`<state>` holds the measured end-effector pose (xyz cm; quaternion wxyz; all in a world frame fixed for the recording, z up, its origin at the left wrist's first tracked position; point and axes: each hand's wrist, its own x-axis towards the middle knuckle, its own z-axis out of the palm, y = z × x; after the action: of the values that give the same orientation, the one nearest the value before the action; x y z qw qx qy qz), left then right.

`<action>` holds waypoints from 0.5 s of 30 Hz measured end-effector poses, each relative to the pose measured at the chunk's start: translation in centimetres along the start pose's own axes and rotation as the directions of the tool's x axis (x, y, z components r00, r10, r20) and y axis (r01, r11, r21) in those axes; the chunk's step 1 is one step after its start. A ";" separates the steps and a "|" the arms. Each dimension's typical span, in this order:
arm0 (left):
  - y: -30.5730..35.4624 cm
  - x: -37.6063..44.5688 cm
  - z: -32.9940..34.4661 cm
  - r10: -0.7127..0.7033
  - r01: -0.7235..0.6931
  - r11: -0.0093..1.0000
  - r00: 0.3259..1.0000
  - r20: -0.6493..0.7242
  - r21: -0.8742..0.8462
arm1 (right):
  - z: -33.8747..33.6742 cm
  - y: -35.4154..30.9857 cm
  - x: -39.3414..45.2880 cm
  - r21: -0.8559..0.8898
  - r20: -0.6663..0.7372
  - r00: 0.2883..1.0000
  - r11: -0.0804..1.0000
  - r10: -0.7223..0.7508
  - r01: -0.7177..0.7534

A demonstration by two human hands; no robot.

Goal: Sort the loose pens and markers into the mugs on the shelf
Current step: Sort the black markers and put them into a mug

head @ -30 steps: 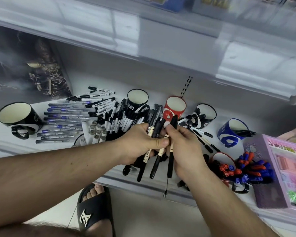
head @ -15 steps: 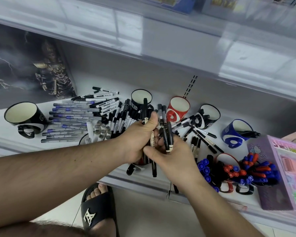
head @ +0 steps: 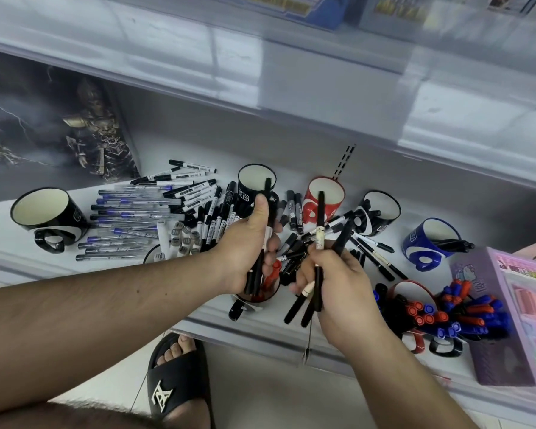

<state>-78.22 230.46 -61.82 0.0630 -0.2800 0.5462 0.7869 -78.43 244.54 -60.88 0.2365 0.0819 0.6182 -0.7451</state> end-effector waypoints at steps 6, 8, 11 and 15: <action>-0.2 -0.3 1.0 -0.043 0.033 0.998 0.986 0.162 0.062 | 1.1 -0.9 0.5 0.049 -0.015 0.999 0.998 0.039 -0.039; -0.2 -0.7 1.6 0.062 -0.092 0.965 0.990 0.125 0.247 | 1.2 -0.7 0.8 0.012 -0.044 0.999 1.000 0.015 -0.014; -0.3 -1.0 2.2 0.170 -0.189 0.929 0.982 0.085 0.317 | 1.3 -0.1 1.1 -0.067 -0.100 0.993 0.996 -0.065 0.058; -0.6 -0.7 2.4 0.114 -0.130 0.975 0.989 0.094 0.183 | 0.7 -0.4 1.3 0.004 -0.126 0.991 0.999 -0.035 0.035</action>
<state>-78.29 233.03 -61.38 0.0633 -0.2058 0.6313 0.7451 -79.64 243.58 -60.87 0.1838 0.1184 0.6310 -0.7444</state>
